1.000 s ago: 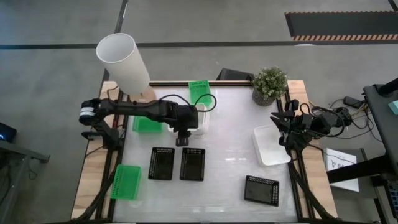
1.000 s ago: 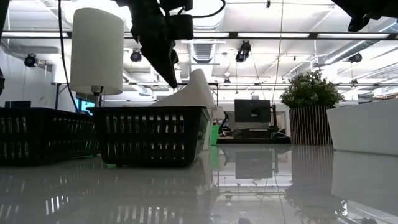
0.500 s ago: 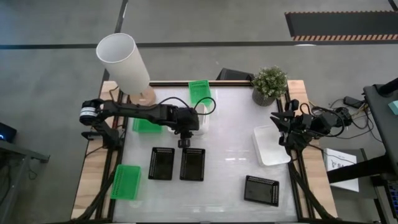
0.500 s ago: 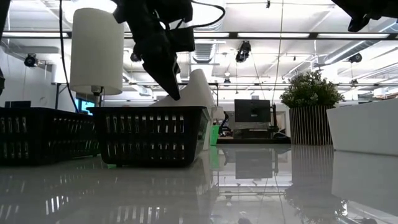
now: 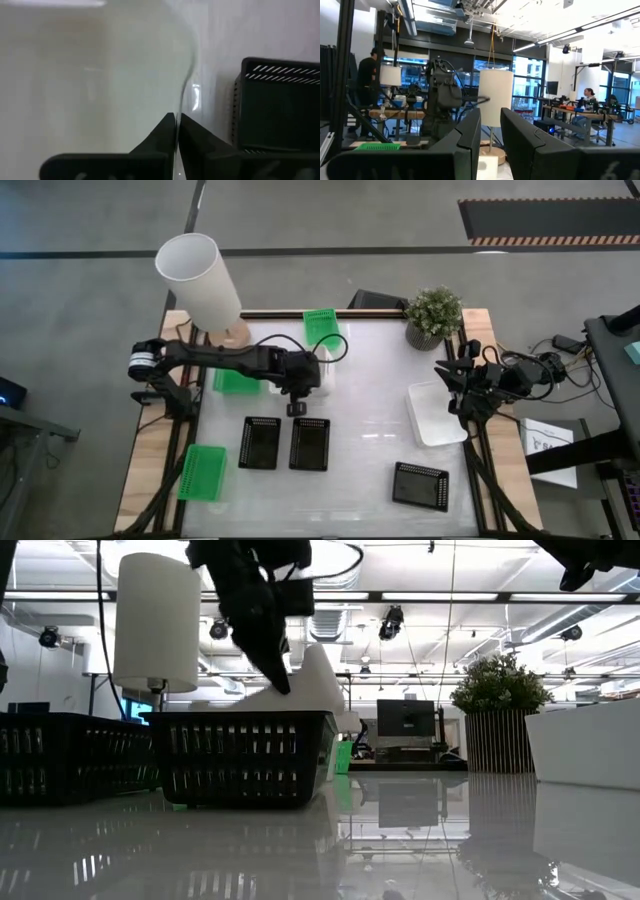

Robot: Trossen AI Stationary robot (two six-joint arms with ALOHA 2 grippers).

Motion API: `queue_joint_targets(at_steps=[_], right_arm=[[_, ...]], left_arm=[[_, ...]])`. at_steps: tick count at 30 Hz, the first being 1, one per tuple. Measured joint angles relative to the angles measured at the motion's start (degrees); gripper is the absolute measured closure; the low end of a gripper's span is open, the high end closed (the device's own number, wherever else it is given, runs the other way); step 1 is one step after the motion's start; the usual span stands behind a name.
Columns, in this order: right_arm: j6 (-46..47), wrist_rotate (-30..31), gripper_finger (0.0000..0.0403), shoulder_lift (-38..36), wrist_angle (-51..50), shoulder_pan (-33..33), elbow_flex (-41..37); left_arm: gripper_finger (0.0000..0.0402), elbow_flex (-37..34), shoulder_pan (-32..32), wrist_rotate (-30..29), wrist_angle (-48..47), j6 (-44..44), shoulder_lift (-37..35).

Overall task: Stack baskets by color
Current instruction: Stack the center white bin on top of the left white bin

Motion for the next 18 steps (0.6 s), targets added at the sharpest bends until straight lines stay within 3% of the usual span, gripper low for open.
queue_joint_targets(at_steps=[9,18], right_arm=[[0.00,0.02,0.0335,0.00,0.01,0.00,0.00],[0.00,0.11,0.0335,0.00,0.07,0.00,0.00]], left_arm=[[0.0401,12.72,-0.31,0.13,-14.61,0.04,-0.14],[0.0401,16.89,-0.29,1.53,-22.43,-3.27,2.41]])
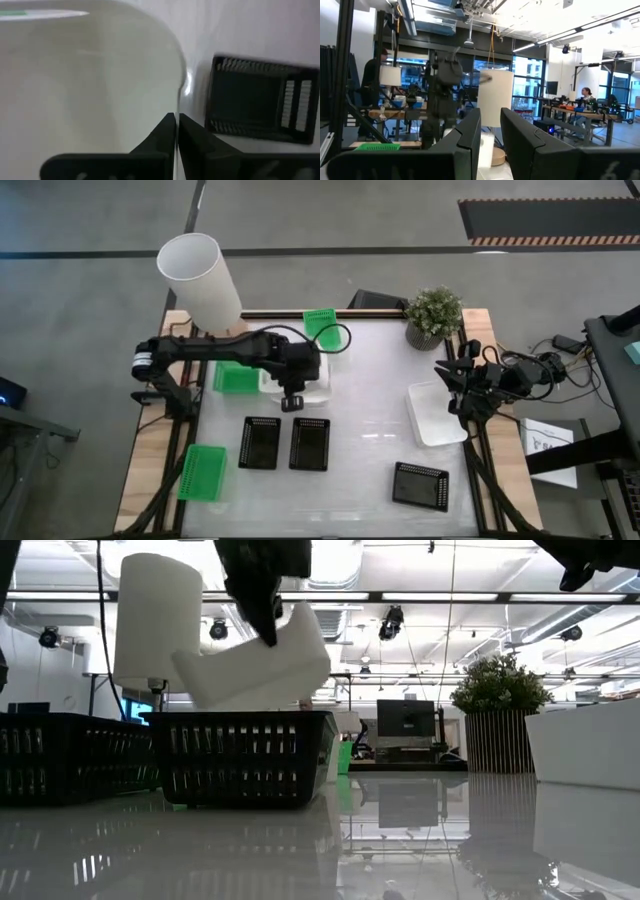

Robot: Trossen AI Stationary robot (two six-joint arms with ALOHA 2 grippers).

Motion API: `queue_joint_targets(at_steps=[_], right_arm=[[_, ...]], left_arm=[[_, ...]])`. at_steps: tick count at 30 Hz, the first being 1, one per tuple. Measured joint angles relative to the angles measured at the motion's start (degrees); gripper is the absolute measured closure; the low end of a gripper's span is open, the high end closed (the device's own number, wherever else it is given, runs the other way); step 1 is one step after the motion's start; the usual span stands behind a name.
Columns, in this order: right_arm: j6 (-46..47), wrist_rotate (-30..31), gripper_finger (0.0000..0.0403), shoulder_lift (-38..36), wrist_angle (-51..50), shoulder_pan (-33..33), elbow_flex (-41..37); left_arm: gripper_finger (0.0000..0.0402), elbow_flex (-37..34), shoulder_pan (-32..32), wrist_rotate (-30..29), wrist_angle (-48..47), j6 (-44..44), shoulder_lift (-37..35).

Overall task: Stack baskets by color
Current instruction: Stack the center white bin on top of the left white bin

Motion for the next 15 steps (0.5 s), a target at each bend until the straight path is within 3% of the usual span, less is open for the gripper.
queue_joint_targets(at_steps=[15], right_arm=[[-0.24,-0.02,0.0335,0.04,-0.09,0.01,0.00]], left_arm=[[0.0401,8.60,0.00,0.63,-3.88,3.95,13.71]])
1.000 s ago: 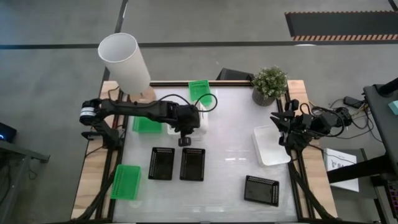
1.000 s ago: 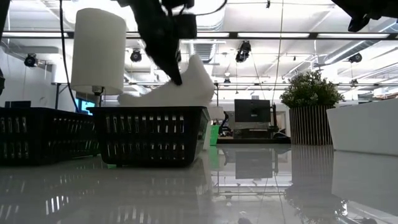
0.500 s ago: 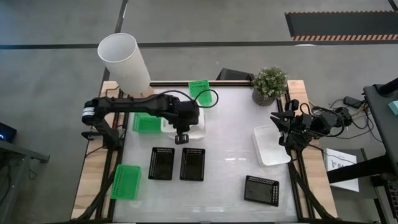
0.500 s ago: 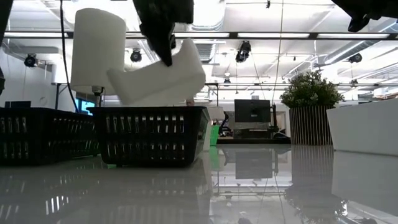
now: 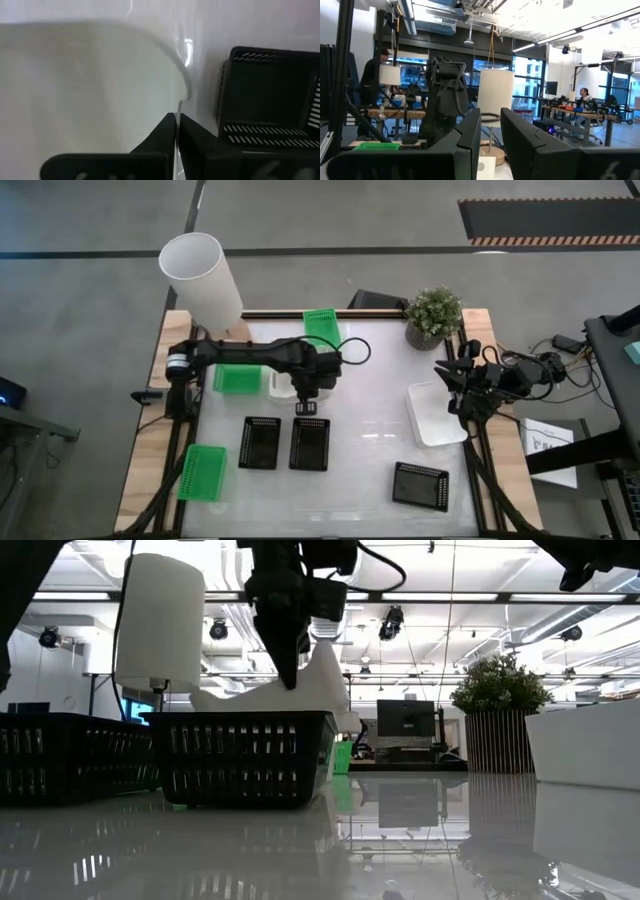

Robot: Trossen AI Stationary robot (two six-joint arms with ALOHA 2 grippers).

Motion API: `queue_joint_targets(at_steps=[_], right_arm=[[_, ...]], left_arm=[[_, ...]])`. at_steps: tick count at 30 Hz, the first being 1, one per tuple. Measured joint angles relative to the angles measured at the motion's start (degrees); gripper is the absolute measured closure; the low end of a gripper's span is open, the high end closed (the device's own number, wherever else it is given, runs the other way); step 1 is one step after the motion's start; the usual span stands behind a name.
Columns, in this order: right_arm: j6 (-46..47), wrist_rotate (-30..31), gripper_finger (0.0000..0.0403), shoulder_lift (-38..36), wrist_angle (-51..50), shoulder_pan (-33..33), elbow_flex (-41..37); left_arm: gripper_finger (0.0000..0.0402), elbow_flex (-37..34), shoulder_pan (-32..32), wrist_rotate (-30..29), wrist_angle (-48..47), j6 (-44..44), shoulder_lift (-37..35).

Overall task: Stack baskets by color
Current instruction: Stack the center white bin on top of the left white bin

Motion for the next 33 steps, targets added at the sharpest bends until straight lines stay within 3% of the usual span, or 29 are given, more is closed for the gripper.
queue_joint_targets(at_steps=[6,13,18,25,29,33], right_arm=[[0.03,0.02,0.0335,0.11,-0.47,0.01,0.00],[0.02,0.00,0.0335,0.11,-0.45,0.01,0.00],[0.81,-0.02,0.0335,0.11,-1.58,0.01,0.00],[4.39,-0.09,0.0335,0.16,-5.07,-0.01,0.00],[4.99,-0.09,0.0335,0.17,-5.64,0.01,0.00],[5.75,-0.10,0.0335,0.20,-6.02,0.01,0.00]], left_arm=[[0.0401,1.82,-0.10,-0.72,-4.71,-0.58,0.00],[0.0401,9.84,-0.61,-3.25,-13.61,-1.97,-0.41],[0.0386,10.23,-0.87,-0.43,-14.99,-1.02,-0.93],[0.0291,0.58,-3.00,0.90,-15.19,-4.76,-5.86],[0.0235,-11.45,-4.71,-5.73,-3.71,-6.15,-11.79],[0.0215,-24.06,-5.33,-11.08,12.83,-4.52,-16.61]])
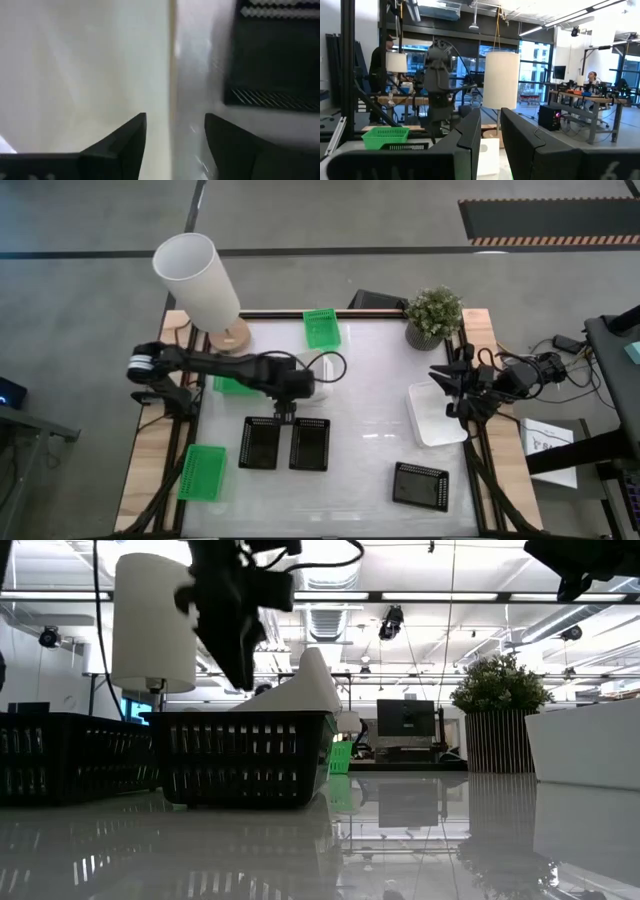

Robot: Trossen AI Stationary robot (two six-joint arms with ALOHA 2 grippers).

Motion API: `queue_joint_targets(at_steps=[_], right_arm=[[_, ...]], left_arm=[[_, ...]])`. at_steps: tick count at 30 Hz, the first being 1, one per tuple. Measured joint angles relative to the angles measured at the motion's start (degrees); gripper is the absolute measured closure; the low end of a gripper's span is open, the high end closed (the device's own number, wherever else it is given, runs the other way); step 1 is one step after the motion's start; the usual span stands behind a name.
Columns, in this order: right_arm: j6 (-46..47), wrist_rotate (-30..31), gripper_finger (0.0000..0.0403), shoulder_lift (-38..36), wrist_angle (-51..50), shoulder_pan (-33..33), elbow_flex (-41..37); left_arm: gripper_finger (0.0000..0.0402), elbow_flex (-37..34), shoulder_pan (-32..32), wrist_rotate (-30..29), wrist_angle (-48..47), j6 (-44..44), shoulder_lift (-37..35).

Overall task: Stack baskets by color
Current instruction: Stack the center white bin on top of the left white bin

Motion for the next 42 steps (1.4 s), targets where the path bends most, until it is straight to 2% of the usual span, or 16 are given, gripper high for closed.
queue_joint_targets(at_steps=[6,9,17,23,26,30,34,38,42], right_arm=[[0.76,0.01,0.0335,0.02,0.02,0.00,0.00],[1.54,0.01,0.0335,0.02,0.01,0.00,0.00],[3.71,0.02,0.0335,0.15,-0.03,0.00,-0.41],[4.15,0.03,0.0335,0.52,0.03,0.00,-0.50],[4.16,0.04,0.0335,0.58,0.00,0.00,-0.55],[4.43,0.04,0.0335,0.66,0.00,0.00,-0.57],[4.98,0.04,0.0335,0.70,-0.01,0.00,-0.68],[5.20,0.06,0.0335,0.76,0.02,0.00,-0.68],[5.46,0.06,0.0335,0.76,0.02,0.00,-0.70]], left_arm=[[0.0217,-14.26,0.46,-1.32,20.28,1.99,-4.14],[0.0243,-17.90,0.39,-1.42,26.49,2.55,-5.31],[0.0388,-19.18,0.43,-1.42,30.35,2.55,-7.03],[0.0400,-16.77,0.38,-1.28,29.51,2.79,-8.26],[0.0401,-11.70,0.09,-1.26,23.33,3.32,-8.73],[0.0401,-0.80,-0.69,-1.18,6.17,4.61,-7.66],[0.0401,8.97,-0.74,-1.22,-8.94,4.61,-2.93],[0.0401,15.56,-0.65,3.69,-15.49,7.29,3.52],[0.0401,22.62,0.37,4.94,-20.59,7.16,9.56]])
